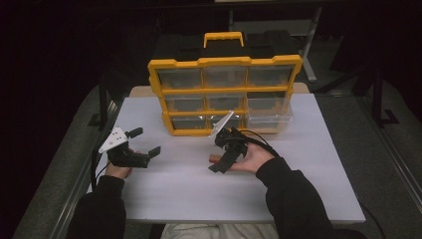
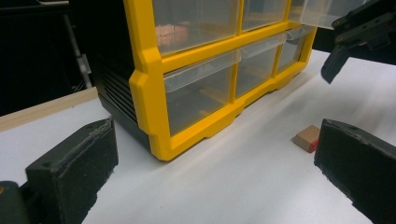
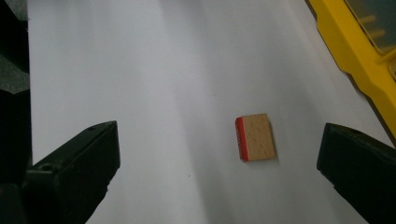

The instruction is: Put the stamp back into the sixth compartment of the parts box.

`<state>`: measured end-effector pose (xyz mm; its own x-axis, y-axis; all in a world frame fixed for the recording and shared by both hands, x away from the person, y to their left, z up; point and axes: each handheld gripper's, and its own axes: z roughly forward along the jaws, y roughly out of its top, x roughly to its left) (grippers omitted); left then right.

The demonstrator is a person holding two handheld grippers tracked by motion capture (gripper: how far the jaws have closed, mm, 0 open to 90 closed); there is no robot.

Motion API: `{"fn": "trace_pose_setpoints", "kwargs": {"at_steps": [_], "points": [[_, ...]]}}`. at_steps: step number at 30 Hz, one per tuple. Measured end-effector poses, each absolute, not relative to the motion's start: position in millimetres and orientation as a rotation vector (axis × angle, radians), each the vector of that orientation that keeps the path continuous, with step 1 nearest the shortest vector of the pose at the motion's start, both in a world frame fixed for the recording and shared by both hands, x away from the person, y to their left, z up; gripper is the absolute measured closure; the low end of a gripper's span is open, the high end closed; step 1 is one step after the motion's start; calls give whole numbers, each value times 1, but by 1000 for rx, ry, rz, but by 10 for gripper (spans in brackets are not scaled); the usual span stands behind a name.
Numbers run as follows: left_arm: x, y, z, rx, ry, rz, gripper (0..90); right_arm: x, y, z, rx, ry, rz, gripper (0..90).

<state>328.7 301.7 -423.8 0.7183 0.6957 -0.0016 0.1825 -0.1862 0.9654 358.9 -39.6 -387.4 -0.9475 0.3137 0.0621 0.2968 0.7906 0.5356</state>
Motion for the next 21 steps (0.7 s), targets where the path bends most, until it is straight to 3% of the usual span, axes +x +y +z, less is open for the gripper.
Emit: {"fn": "trace_pose_setpoints", "kwargs": {"at_steps": [21], "points": [[330, 302, -424, 1730, 700, 536, 0, 382, -23, -414, 503, 2997, 766, 7]]}}
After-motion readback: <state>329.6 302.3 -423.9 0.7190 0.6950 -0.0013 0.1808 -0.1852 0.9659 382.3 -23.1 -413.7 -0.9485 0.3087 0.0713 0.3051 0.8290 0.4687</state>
